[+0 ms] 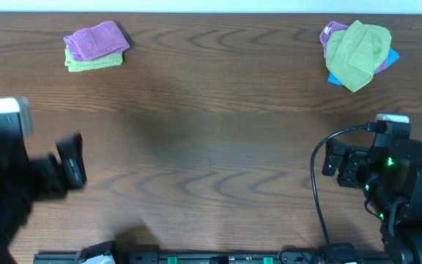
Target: Fold the cloth
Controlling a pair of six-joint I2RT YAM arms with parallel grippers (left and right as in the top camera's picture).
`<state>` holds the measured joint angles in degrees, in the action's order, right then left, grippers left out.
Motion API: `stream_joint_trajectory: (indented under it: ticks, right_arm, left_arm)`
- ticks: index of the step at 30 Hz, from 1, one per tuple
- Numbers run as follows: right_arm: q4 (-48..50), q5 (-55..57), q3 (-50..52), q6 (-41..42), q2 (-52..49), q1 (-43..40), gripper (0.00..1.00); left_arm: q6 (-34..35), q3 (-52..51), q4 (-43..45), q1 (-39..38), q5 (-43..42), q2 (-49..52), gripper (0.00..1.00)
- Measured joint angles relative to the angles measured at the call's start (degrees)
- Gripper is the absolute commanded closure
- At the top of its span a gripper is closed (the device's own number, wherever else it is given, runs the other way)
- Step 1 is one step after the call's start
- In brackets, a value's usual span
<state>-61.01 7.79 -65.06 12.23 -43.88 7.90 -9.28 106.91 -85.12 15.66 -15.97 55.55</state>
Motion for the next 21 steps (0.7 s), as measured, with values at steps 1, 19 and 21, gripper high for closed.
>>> stream_joint_trajectory:
  ticks: [1,19,21]
  right_arm:
    - [-0.07,0.0,0.0,0.0,0.0,0.0,0.01]
    - [-0.09,0.22,0.13,0.0,0.02,0.0,0.01]
    - [-0.07,0.2,0.15,0.0,0.02,0.0,0.01]
  left_arm:
    - [-0.22,-1.66,0.07,0.0,-0.2,-2.29,0.05]
    - [-3.23,-45.42,29.75,-0.61,-9.46,-37.7,0.05]
    - [-3.21,-50.66,35.5,-1.38,-9.6,-39.89,0.04]
